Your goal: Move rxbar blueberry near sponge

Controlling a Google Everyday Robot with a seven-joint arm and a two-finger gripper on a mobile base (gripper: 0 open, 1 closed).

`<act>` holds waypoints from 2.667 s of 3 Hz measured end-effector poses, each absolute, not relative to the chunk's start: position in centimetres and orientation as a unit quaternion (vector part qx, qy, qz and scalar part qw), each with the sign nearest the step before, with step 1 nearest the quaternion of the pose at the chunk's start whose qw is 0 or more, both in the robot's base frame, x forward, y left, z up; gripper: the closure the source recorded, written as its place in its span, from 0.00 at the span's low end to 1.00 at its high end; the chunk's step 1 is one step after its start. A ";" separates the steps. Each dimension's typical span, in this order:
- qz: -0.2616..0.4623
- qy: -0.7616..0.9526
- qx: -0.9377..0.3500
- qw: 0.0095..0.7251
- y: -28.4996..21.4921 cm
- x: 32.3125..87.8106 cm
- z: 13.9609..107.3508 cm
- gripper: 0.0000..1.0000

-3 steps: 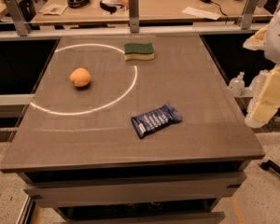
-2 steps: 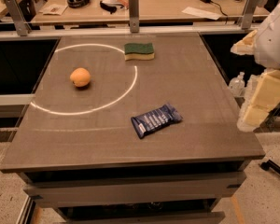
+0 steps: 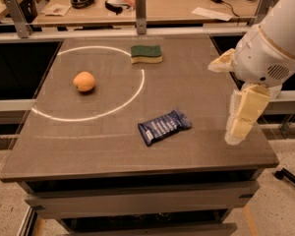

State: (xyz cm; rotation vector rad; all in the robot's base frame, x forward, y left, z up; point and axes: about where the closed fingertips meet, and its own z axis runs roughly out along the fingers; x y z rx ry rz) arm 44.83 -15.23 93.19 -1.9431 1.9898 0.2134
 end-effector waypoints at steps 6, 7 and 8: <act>0.143 0.619 -0.754 0.168 -7.3 47.9 87.0 0.00; 0.157 0.600 -0.769 0.155 -5.7 48.7 85.6 0.00; 0.169 0.578 -0.785 0.145 -4.2 48.6 84.4 0.00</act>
Offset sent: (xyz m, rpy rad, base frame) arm 0.0193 0.0577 -0.0311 0.1616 -0.0442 0.2420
